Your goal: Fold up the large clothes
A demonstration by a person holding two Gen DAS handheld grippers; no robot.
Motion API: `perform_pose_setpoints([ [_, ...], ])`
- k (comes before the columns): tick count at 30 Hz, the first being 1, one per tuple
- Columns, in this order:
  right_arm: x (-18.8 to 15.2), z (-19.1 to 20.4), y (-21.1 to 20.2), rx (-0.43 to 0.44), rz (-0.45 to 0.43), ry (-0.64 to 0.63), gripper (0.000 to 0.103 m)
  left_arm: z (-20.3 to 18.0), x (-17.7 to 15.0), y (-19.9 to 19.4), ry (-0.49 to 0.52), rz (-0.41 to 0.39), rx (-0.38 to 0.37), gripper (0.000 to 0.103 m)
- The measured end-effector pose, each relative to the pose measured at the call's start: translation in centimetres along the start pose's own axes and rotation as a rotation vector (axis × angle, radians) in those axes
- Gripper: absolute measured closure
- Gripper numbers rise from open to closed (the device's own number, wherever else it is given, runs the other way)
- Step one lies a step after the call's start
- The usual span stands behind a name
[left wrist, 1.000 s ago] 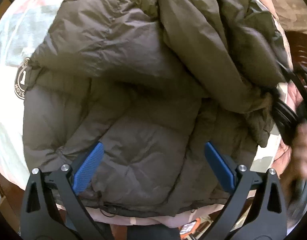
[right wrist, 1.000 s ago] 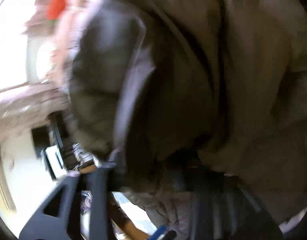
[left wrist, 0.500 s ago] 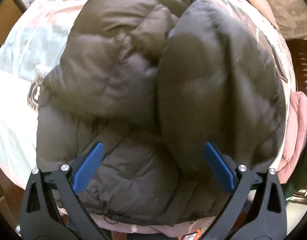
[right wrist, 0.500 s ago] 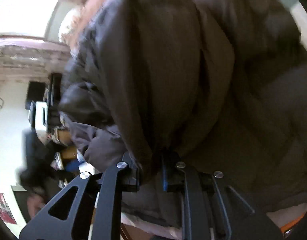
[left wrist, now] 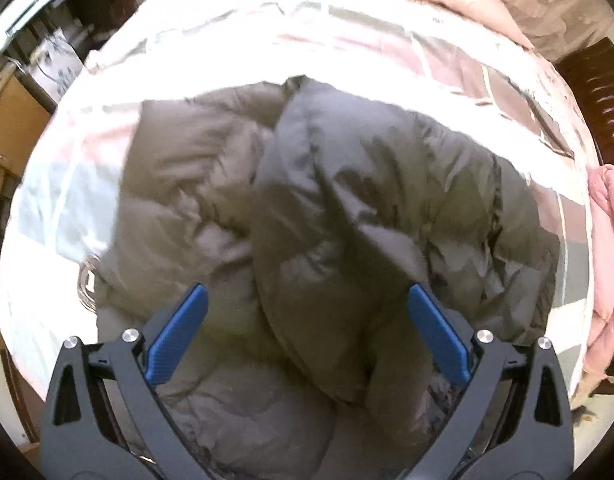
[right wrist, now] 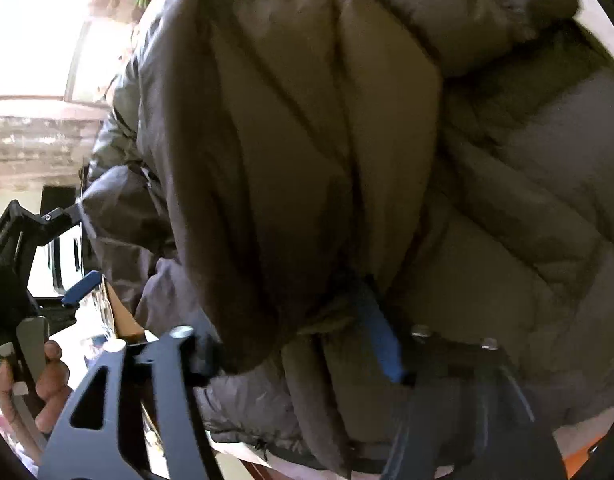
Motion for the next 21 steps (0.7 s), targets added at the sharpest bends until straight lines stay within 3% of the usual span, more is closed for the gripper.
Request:
perform_pose_setpoints([
  [4, -0.8, -0.2, -4.2, 0.011, -0.135, 0.019, 0.021, -2.1, 0.5, -2.1, 0.043, -0.060, -0.114, 0.002],
  [6, -0.4, 1.2, -7.2, 0.028, -0.259, 0.011, 0.021, -3.8, 0.2, -1.7, 0.109, -0.058, -0.097, 0.002],
  [7, -0.1, 2.6, -8.4, 0.062, -0.309, -0.008, 0.021, -4.3, -0.1, -0.9, 0.135, -0.037, -0.070, 0.002],
  [9, 1.1, 4.6, -9.9, 0.098, -0.365, -0.045, 0.021, -5.1, -1.2, 2.4, 0.178, 0.082, -0.004, 0.002],
  [10, 2.0, 6.2, -9.9, 0.113, -0.376, -0.079, 0.021, -5.1, -2.4, 4.8, 0.165, 0.189, -0.012, 0.002],
  [12, 2.9, 7.5, -9.2, 0.145, -0.345, -0.124, 0.021, -4.8, -4.3, 7.5, 0.099, 0.310, -0.098, 0.002],
  [14, 4.6, 8.4, -7.0, 0.143, -0.286, -0.143, 0.021, -3.1, -6.4, 10.1, 0.025, 0.409, -0.092, 0.002],
  [19, 5.7, 4.5, -0.5, -0.076, -0.178, -0.078, 0.023, -0.1, -7.7, 12.1, -0.071, 0.434, -0.129, 0.002],
  [21, 5.4, 2.3, 0.6, -0.139, -0.160, -0.046, 0.037, 0.4, -7.7, 12.3, -0.064, 0.427, -0.114, 0.002],
])
Point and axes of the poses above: each gripper's, at about its wrist camera, not at the fingertips, and y roughly the way its jaws point, z to its left, x to its top, the point moved 10 cm from there along y, roughly the way its jaws point, and after that the axes turned 12 degrees about z, right-handed, at the moved point
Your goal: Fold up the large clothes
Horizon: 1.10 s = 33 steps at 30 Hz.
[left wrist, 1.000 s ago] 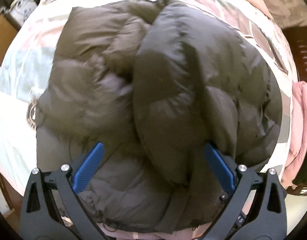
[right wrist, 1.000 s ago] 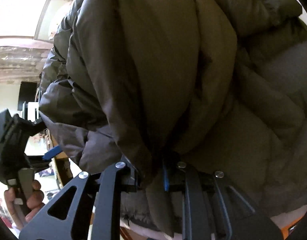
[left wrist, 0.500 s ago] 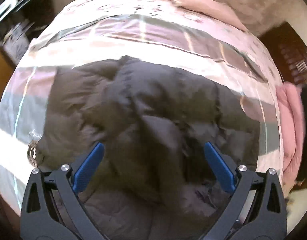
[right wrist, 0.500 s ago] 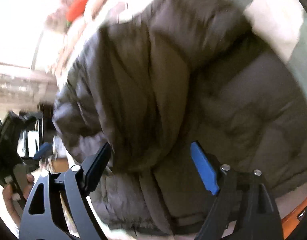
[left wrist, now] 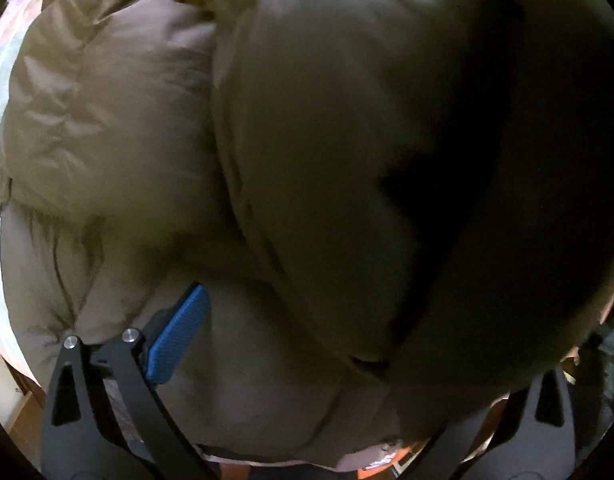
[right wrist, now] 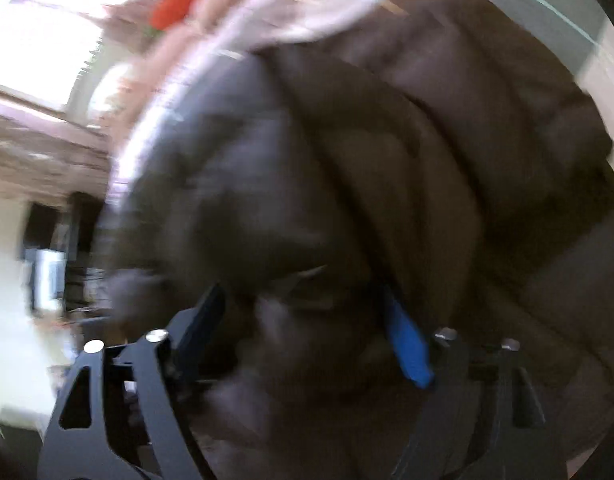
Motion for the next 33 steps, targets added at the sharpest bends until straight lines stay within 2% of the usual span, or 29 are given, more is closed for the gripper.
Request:
perform_pose_setpoints([
  [2, 0.0, -0.7, 0.9, -0.051, 0.001, -0.017, 0.038, 0.0, 0.0, 0.3, 0.016, 0.001, 0.006, 0.002],
  [5, -0.4, -0.1, 1.7, -0.174, -0.008, -0.099, 0.037, -0.1, 0.0, 0.3, 0.021, -0.008, 0.020, 0.002],
  [7, -0.5, 0.1, 2.2, -0.219, -0.006, -0.129, 0.037, -0.6, -0.2, -1.3, 0.013, -0.058, 0.009, 0.002],
  [8, -0.6, 0.2, 2.3, -0.232, 0.004, -0.137, 0.037, -1.2, -0.3, -3.0, 0.031, -0.115, 0.006, 0.002],
  [10, -0.3, 1.0, 2.1, -0.197, 0.025, -0.123, 0.033, -2.7, -0.6, -7.1, 0.097, -0.251, 0.012, 0.002],
  [11, -0.2, 1.3, 1.2, -0.134, 0.028, -0.092, 0.032, -3.8, -0.6, -9.6, 0.140, -0.330, 0.024, 0.002],
  [13, 0.2, 1.9, -1.3, -0.048, -0.022, -0.044, 0.032, -5.2, -0.3, -12.8, 0.190, -0.423, 0.056, 0.002],
  [16, 1.9, 3.6, -5.6, -0.070, -0.168, -0.079, 0.032, -6.1, 2.1, -15.3, 0.203, -0.470, 0.072, 0.002],
  [18, 3.2, 5.2, -7.2, -0.067, -0.227, -0.116, 0.027, -6.1, 4.4, -16.1, 0.177, -0.467, 0.082, 0.002],
  [20, 4.9, 6.9, -6.9, -0.046, -0.239, -0.155, 0.027, -6.2, 6.2, -16.3, 0.162, -0.445, 0.076, 0.002],
  [24, 10.0, 7.4, -5.7, -0.061, -0.242, -0.216, 0.027, -6.1, 8.7, -15.8, 0.138, -0.420, 0.157, 0.002],
  [28, 14.0, 7.7, -1.2, -0.186, -0.147, -0.249, 0.027, -5.4, 11.1, -12.8, 0.119, -0.370, 0.230, 0.002],
  [31, 15.0, 6.4, 2.4, -0.264, -0.085, -0.289, 0.027, -4.3, 12.5, -10.3, 0.087, -0.329, 0.228, 0.002],
  [33, 14.6, 5.9, 3.7, -0.275, -0.058, -0.300, 0.023, -3.4, 13.1, -8.5, 0.068, -0.293, 0.222, 0.002],
])
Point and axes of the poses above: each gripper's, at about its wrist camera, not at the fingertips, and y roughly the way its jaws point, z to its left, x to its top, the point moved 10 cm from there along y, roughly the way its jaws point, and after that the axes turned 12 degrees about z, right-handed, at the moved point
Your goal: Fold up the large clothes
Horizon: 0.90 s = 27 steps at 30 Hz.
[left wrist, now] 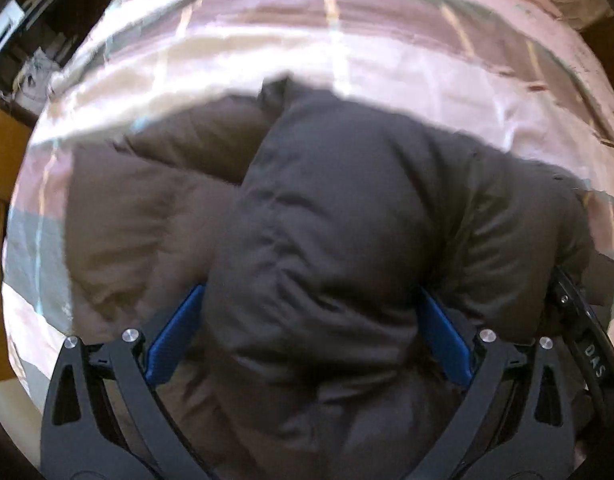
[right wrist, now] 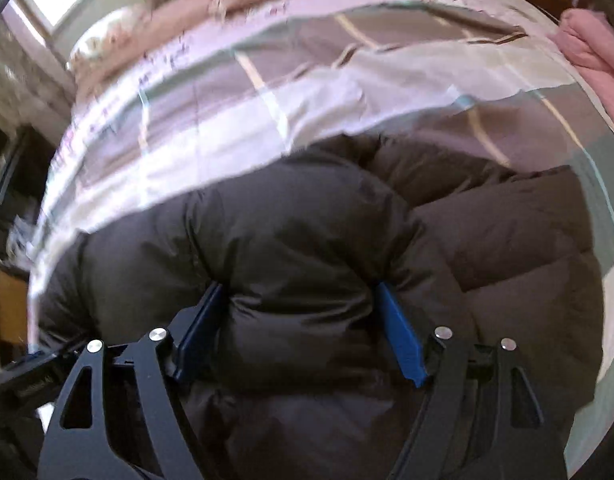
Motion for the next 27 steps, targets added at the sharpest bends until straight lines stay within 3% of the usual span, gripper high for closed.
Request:
perform_pose_setpoints([
  [4, -0.2, -0.2, 1.9, -0.036, 0.028, -0.023, 0.017, -0.1, 0.4, 1.6, 0.025, -0.005, 0.038, 0.002],
  [7, -0.2, -0.3, 0.7, 0.006, 0.038, -0.005, 0.017, -0.1, 0.2, 0.3, 0.009, 0.012, 0.005, 0.002],
  [10, -1.7, -1.2, -4.4, 0.098, -0.052, 0.037, 0.021, 0.2, -1.2, -4.3, 0.022, -0.084, -0.020, 0.002],
  [13, -4.0, -2.5, -7.4, 0.088, -0.100, 0.052, 0.021, 0.3, -3.5, -7.0, 0.064, -0.151, -0.005, 0.002],
  [18, -8.0, -4.5, -7.2, 0.076, -0.070, 0.108, 0.021, 0.3, -6.5, -4.6, 0.115, -0.076, 0.039, 0.002],
  [22, -10.4, -5.3, -1.9, 0.037, 0.075, 0.122, 0.021, 1.0, -7.4, -1.0, 0.124, -0.004, 0.126, 0.002],
  [24, -10.4, -5.5, -0.8, 0.026, 0.092, 0.115, 0.020, 1.9, -7.7, 1.3, 0.080, 0.072, 0.106, 0.002],
  [25, -10.4, -5.5, -1.0, 0.029, 0.097, 0.119, 0.020, 2.4, -7.7, 1.6, 0.028, 0.109, 0.040, 0.002],
  [27, -10.2, -5.1, -2.9, 0.068, 0.067, 0.121, 0.020, 2.7, -7.6, 0.5, 0.011, 0.090, 0.000, 0.002],
])
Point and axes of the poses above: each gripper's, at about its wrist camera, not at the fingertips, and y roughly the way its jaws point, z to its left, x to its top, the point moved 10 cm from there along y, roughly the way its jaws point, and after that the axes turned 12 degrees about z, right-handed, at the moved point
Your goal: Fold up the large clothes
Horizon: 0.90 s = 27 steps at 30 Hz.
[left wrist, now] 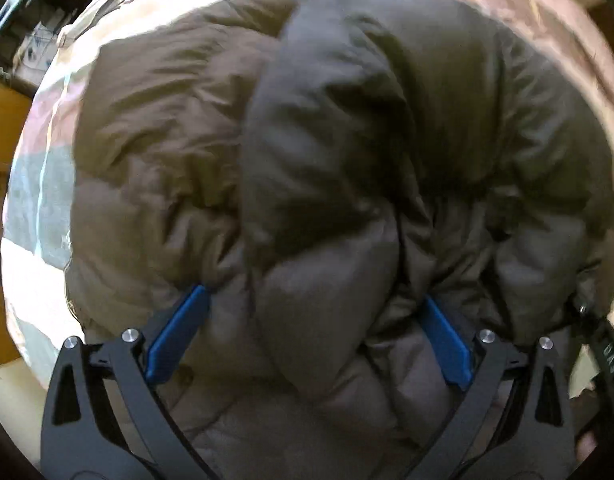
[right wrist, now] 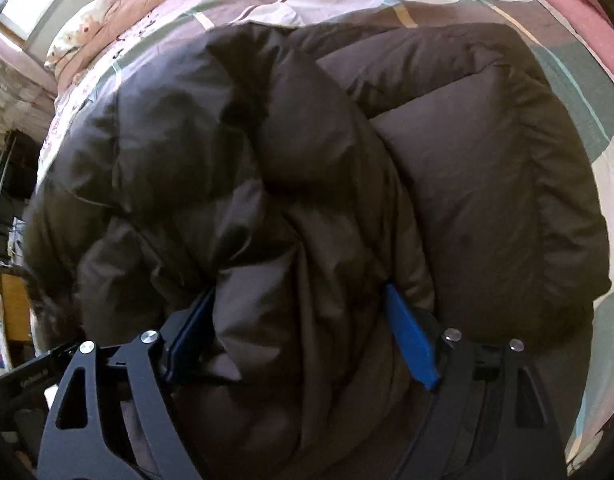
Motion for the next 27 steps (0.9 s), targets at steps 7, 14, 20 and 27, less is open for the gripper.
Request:
perform_pose_setpoints([
  [7, -3.6, 2.0, -6.5, 0.137, -0.102, -0.092, 0.020, -0.8, -4.0, -4.8, 0.093, -0.086, -0.060, 0.002],
  [14, -8.3, 1.6, -2.3, 0.227, 0.128, -0.001, 0.020, -0.6, -6.6, -0.8, 0.054, 0.049, -0.105, 0.002],
  [20, -10.4, 2.2, -0.1, 0.470, 0.306, 0.205, 0.011, 1.4, -8.1, -1.4, 0.025, 0.036, -0.137, 0.002],
  [27, -9.7, 3.4, 3.8, 0.455, 0.406, 0.366, 0.008, 1.7, -10.7, -1.4, 0.052, 0.026, -0.104, 0.002],
])
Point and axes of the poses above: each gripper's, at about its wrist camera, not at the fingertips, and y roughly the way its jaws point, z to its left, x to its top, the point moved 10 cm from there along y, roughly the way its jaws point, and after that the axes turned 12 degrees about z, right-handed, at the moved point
